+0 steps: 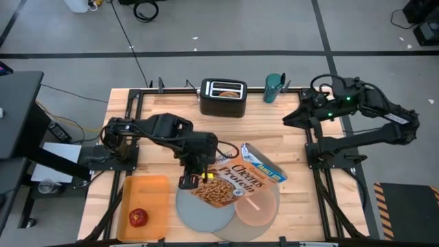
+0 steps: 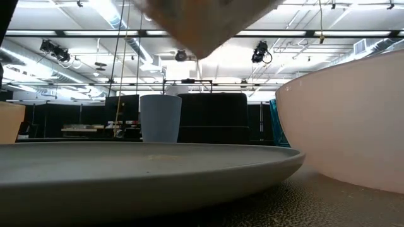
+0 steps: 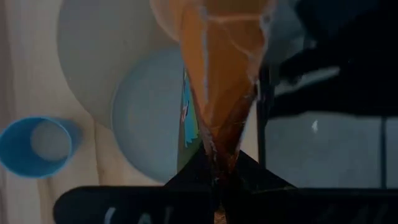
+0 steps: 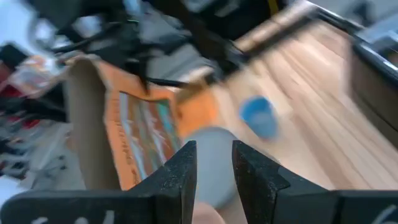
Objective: Arrange a breakfast setting
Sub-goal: Pour the cereal from the cereal box into the orange bowl
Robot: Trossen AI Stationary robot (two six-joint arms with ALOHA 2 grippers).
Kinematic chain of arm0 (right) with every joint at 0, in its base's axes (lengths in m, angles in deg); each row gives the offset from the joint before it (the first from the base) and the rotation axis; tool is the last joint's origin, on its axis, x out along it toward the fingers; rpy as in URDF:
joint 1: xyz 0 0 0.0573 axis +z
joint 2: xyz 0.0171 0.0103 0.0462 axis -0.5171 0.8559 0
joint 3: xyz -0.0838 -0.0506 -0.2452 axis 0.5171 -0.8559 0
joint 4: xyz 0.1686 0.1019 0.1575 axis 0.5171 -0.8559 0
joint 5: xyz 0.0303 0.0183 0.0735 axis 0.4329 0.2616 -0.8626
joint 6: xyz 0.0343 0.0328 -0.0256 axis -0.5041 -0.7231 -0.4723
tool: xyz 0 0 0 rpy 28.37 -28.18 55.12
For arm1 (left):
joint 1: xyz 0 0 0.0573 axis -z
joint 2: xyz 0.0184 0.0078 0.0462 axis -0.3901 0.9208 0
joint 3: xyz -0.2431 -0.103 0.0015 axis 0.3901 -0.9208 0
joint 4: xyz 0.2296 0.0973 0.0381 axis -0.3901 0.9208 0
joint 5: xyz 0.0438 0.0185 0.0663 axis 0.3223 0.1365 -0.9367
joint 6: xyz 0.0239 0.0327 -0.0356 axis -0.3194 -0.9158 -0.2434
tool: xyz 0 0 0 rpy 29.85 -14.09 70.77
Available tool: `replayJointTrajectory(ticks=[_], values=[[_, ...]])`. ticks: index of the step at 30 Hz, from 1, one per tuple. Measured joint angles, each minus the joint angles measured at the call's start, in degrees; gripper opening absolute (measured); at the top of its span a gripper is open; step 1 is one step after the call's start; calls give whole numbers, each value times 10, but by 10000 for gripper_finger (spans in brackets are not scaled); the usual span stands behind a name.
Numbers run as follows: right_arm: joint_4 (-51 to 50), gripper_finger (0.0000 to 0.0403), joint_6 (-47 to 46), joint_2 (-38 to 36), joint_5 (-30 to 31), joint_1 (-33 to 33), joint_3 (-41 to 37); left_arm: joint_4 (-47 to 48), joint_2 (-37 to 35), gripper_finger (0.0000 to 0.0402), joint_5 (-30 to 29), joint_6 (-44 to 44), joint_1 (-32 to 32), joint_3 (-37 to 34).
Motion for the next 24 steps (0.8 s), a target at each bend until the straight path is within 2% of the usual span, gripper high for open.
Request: replayJointTrajectory(ticks=[2, 9, 14, 19, 24], values=[[22, 108, 16, 26, 0, 19, 29, 2, -13, 9, -4, 17, -7, -3], [-55, 108, 54, 112, 42, 98, 132, 9, -26, 9, -21, 28, -5, -2], [-62, 108, 43, 155, 57, 165, 134, 6, -3, 9, -20, 15, -3, -6], [-58, 108, 35, 180, 126, 238, 134, 7, 16, 9, -19, -4, 11, -6], [-66, 108, 13, 198, 184, 274, 134, 7, 30, 9, -17, -10, 22, -6]])
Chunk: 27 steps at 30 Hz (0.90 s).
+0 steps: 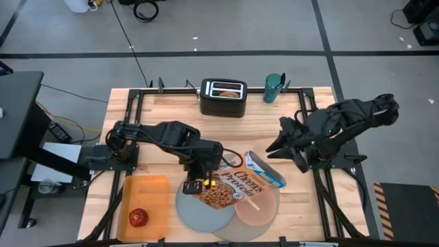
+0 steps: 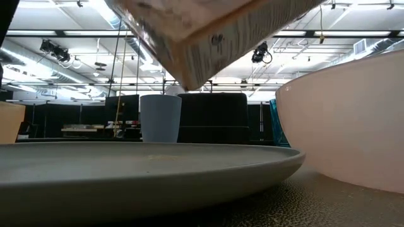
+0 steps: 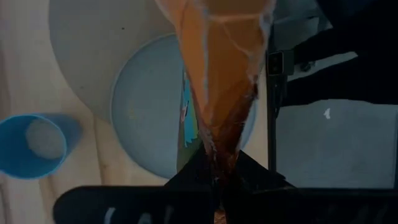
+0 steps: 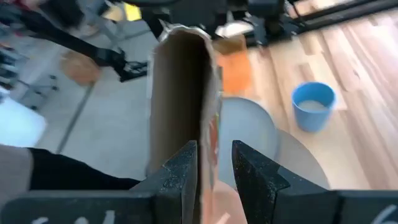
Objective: Arrange a breakfast setting
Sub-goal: Pour the cereal from the cereal box into the orange bowl
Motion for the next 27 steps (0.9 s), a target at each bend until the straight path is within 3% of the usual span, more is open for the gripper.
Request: replayJointTrajectory(ticks=[18, 27], values=[[36, 103, -13, 93, 13, 28, 0, 0, 5, 9, -24, 0, 2, 0], [45, 12, -8, 97, 32, 29, -1, -1, 5, 17, -25, -1, 5, 0]])
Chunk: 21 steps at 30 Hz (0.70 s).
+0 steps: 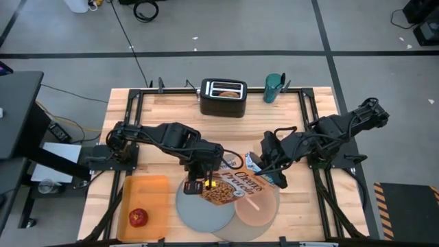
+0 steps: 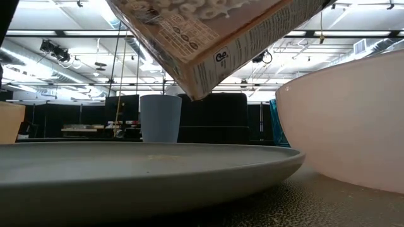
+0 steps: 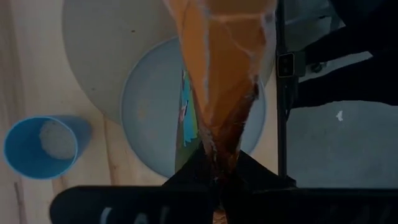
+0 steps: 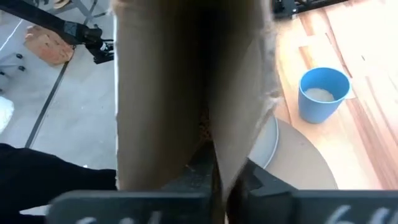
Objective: Arrange a breakfast setting
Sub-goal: Pour the cereal from the cereal box into the orange bowl
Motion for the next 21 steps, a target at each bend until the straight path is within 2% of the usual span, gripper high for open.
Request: replayJointTrajectory(ticks=[5, 11, 16, 21], values=[[0, 11, 1, 4, -4, 0, 0, 3, 0, 18, -1, 2, 0, 0], [-2, 7, 14, 3, -10, 0, 0, 1, 0, 32, -1, 61, 0, 0], [-2, 5, 25, 3, -21, 0, 0, -3, -3, 97, -8, 68, 8, 0], [-6, 5, 33, 7, -27, 0, 0, -11, -4, 186, -60, 95, 28, 1]])
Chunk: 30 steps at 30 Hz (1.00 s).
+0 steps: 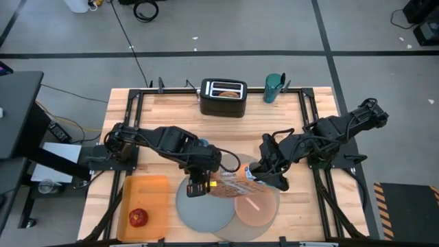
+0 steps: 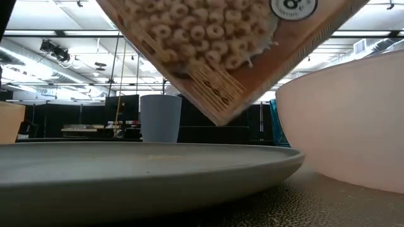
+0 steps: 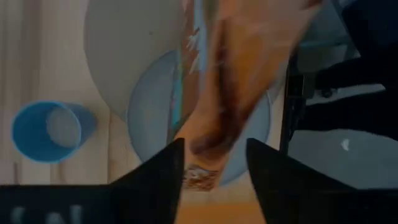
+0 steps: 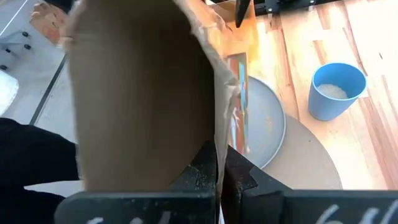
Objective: Arrange a breakfast setting
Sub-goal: Pour the cereal from the cereal box into the orange bowl
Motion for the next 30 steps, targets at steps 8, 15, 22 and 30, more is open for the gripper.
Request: replayJointTrajectory(ticks=[8, 15, 22, 30], values=[[0, 5, -2, 0, 1, 0, 0, 0, -21, 232, -116, 13, 32, 0], [1, 5, -4, 0, -7, 0, 0, -20, -38, 203, -217, 20, 53, -1], [3, 6, -5, -3, -9, 0, 0, -24, -57, 180, -244, -17, 50, -26], [7, 7, -22, -3, -8, 0, 0, -227, -277, 171, -233, 60, 70, -396]])
